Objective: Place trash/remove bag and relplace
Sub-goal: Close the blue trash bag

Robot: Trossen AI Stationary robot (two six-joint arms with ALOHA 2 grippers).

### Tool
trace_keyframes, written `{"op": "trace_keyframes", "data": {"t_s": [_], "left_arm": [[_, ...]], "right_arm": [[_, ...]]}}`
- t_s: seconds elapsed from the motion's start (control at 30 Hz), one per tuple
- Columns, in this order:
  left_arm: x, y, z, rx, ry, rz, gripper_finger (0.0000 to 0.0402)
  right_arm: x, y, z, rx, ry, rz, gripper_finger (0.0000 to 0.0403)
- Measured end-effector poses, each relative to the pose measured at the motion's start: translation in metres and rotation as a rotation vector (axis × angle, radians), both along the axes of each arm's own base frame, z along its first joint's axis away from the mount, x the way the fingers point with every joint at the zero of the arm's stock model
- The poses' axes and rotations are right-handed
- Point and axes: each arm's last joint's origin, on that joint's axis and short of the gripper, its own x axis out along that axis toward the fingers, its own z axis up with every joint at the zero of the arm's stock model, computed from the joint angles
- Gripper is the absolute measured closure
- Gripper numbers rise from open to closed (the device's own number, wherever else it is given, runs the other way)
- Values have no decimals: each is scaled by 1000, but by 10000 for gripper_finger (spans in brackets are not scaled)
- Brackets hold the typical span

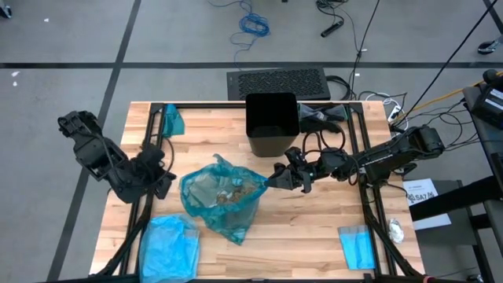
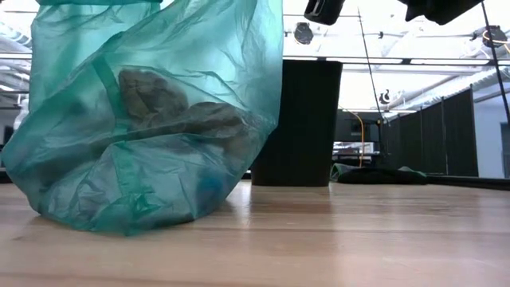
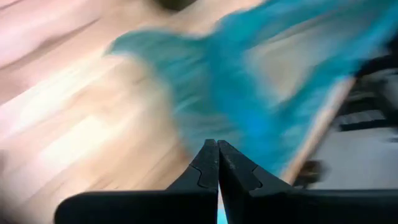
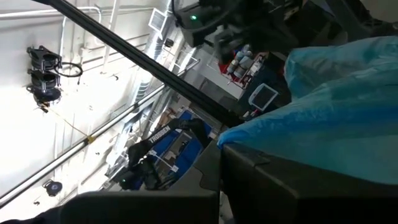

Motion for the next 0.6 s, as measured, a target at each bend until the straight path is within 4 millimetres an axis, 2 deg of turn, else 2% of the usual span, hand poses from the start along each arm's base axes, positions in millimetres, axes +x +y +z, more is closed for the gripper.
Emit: {"op": "trace_keyframes", "data": {"t_s": [0.07,0.13,0.2,0.33,0.4,0.47,0.6], "left_arm": [[-3,2,-8,0,83,42,395],[0,-2,-14,-6,85,34,395],[13,-12,-16,-27,-52,-17,396],[38,-32,3,-28,-465,-272,399],[44,-37,10,14,-576,-340,399],[44,-35,7,20,-554,-324,399],[33,-29,-14,-7,-346,-177,400]], "right_arm": [[0,0,-1,-2,8,0,403],[0,0,-1,-2,8,0,403],[0,0,-1,-2,9,0,403],[0,0,-1,-2,8,-1,403],[0,0,-1,-5,8,9,403],[0,-2,-1,-4,9,11,403],[0,-2,-1,-2,10,17,403]]}}
